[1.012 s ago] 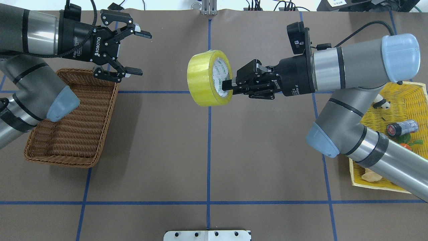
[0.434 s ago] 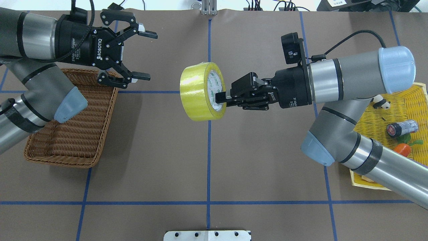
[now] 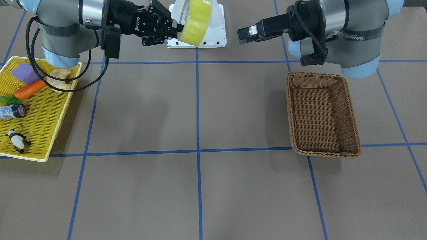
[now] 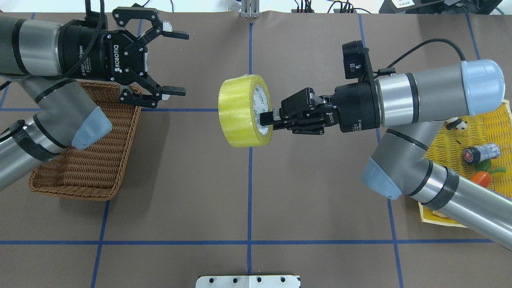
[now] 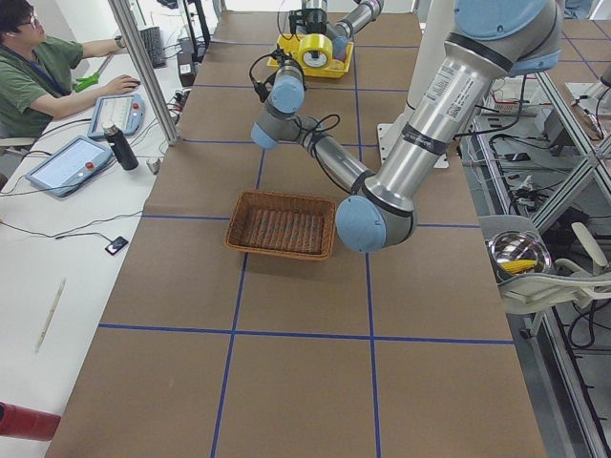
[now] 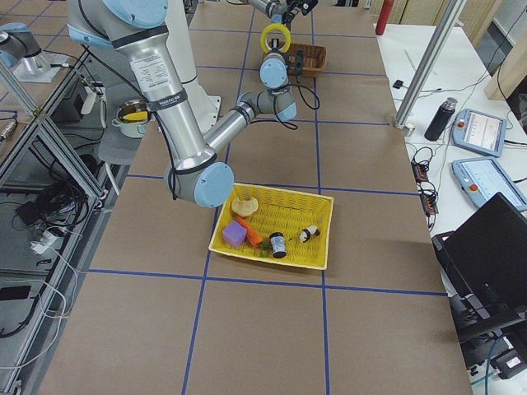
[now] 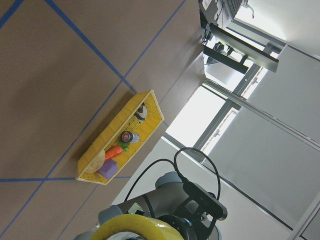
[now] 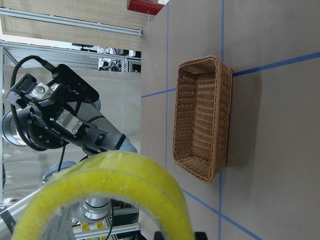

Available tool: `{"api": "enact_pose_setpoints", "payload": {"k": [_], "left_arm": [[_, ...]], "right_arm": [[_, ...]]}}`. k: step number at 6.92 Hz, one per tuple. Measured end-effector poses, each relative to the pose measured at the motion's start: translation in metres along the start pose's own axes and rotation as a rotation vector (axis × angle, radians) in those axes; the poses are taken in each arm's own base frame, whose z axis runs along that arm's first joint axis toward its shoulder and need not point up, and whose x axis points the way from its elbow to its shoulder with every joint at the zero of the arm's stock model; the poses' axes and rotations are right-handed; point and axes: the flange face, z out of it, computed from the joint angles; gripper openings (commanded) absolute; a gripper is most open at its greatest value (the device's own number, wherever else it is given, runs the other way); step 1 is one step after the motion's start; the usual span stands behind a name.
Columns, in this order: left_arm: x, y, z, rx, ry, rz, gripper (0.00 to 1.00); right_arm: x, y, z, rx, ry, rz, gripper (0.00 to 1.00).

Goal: Move tape to another basket

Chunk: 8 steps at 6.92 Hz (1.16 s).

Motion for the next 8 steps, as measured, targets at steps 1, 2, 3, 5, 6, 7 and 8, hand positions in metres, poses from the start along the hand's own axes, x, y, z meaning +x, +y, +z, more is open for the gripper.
{"api": "enact_pose_setpoints", "payload": {"k": [1,2,3,5,6,7,8], "left_arm": [[-0.008,0.006,0.008,-0.032,0.04,-0.013,0.98],[-0.014,0.011,0.014,-0.056,0.068,-0.021,0.98],[-0.016,0.014,0.017,-0.068,0.086,-0.028,0.98],[-0.019,0.017,0.023,-0.079,0.131,-0.036,0.98],[-0.024,0.02,0.028,-0.089,0.153,-0.043,0.98],[-0.027,0.022,0.032,-0.095,0.167,-0.05,0.98],[-0.03,0.023,0.035,-0.098,0.174,-0.056,0.98]], "right_arm": [[-0.001,0.001,-0.001,-0.003,-0.01,-0.007,0.0],[-0.001,0.002,-0.002,-0.005,-0.014,-0.009,0.0],[-0.001,0.002,-0.002,-0.006,-0.018,-0.012,0.0],[-0.003,0.003,-0.002,-0.009,-0.026,-0.018,0.0],[-0.004,0.003,-0.002,-0.01,-0.03,-0.021,0.0],[-0.004,0.003,-0.002,-0.011,-0.034,-0.025,0.0],[-0.005,0.004,-0.002,-0.011,-0.038,-0.027,0.0]]}}
